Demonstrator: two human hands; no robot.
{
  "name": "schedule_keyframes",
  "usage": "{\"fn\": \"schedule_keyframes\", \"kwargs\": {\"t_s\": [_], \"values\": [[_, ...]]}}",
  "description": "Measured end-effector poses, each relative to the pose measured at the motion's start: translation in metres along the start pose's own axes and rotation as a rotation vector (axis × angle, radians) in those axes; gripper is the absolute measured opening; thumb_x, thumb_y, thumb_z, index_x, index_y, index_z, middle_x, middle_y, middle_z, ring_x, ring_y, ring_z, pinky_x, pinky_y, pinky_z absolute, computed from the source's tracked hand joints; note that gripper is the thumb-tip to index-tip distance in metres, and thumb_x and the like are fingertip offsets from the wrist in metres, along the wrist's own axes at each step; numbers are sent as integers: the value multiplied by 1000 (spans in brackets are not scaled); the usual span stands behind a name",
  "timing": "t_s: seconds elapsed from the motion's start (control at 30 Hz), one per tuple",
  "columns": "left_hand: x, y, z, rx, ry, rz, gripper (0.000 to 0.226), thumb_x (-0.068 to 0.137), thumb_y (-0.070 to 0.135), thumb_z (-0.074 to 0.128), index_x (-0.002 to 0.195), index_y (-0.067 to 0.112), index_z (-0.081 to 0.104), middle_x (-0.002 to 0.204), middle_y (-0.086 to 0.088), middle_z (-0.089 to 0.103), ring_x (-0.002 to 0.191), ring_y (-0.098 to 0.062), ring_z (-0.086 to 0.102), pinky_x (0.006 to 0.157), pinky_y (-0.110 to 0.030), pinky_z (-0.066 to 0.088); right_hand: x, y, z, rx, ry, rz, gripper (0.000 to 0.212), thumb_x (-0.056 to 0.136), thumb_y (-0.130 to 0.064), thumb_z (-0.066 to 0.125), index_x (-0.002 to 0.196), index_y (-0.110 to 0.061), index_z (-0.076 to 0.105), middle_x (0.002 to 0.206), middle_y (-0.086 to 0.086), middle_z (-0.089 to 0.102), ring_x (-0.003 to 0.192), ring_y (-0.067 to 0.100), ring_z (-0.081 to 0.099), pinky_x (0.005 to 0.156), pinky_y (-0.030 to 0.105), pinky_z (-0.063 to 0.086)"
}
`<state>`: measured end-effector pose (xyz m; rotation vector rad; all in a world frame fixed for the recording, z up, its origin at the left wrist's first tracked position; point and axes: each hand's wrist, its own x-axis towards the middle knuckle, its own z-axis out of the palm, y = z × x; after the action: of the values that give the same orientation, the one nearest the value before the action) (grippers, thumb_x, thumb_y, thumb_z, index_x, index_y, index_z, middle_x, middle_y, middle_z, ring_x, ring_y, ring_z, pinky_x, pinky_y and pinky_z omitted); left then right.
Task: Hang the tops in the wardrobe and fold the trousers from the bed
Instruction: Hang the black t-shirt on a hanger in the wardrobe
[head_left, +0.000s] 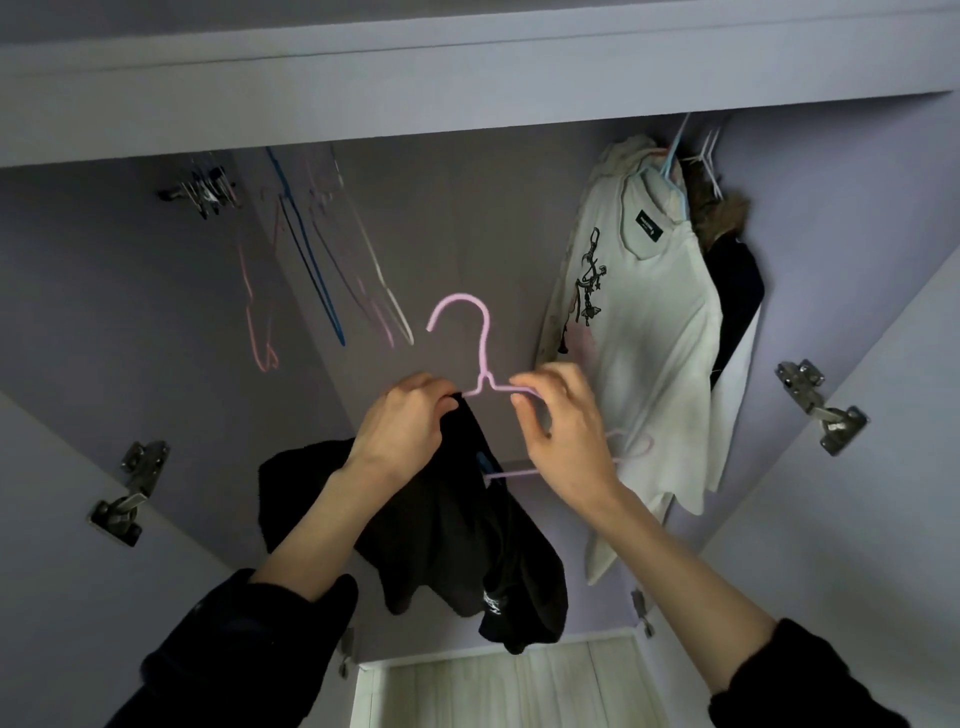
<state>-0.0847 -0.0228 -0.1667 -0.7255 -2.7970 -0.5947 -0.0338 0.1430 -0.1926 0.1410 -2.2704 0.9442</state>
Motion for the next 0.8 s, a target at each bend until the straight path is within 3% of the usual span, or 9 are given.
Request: {"fn": "schedule_keyframes", "kwargs": {"t_s": [0.07,0.13,0.23,0.3,0.47,0.63,0.7,0.8], "values": [[3,-4,-6,-3,25,-46,21,96,13,47,109,6,62,107,-13,60,91,-32,58,73,-36,44,-13,5,-3,-118,56,-148,20,88,-17,58,77,-4,68,76,10,59,68,24,57,65,35,49],[4,-5,-12,-4,62,-52,19,96,13,48,108,6,61,106,-14,61,88,-35,59,71,-37,44,-32,8,0,-155,-127,-126,29,89,-32,53,76,-11,68,70,6,62,60,25,60,57,34,50],[2,-1,-20,-37,122,-20,17,95,11,50,106,5,62,105,-14,63,87,-36,60,75,-42,48,-59,20,16,-341,-644,59,42,91,-54,47,118,-24,60,109,3,65,98,26,62,82,34,48],[0,1,-25,-65,147,0,17,94,11,50,105,4,62,104,-13,63,87,-35,60,77,-43,49,-71,25,25,-423,-814,79,55,91,-59,42,136,-28,43,121,5,56,106,28,59,85,34,45],[-4,0,-31,-122,181,-19,16,94,11,50,103,5,62,102,-11,62,88,-31,58,78,-38,47,-74,17,43,-366,-734,12,63,88,-57,47,141,-27,31,119,6,55,98,33,61,75,36,45],[-6,-8,-36,-161,234,-40,15,95,9,48,100,6,62,96,-2,57,80,-16,50,71,-20,33,-63,37,42,-606,-1063,208,63,89,-64,39,138,-25,40,126,8,52,114,29,53,89,36,41],[-5,-16,-42,-169,259,-57,15,95,8,47,100,6,61,94,-3,56,79,-17,49,71,-20,32,-65,52,34,-649,-1123,269,64,89,-64,39,140,-24,37,129,9,51,117,28,52,91,36,41],[-5,-35,-48,-176,275,-107,16,94,3,47,100,3,61,93,-6,53,80,-18,48,71,-13,29,-55,77,8,-594,-1008,302,54,95,-53,39,140,-25,34,127,9,55,113,27,55,87,33,43]]}}
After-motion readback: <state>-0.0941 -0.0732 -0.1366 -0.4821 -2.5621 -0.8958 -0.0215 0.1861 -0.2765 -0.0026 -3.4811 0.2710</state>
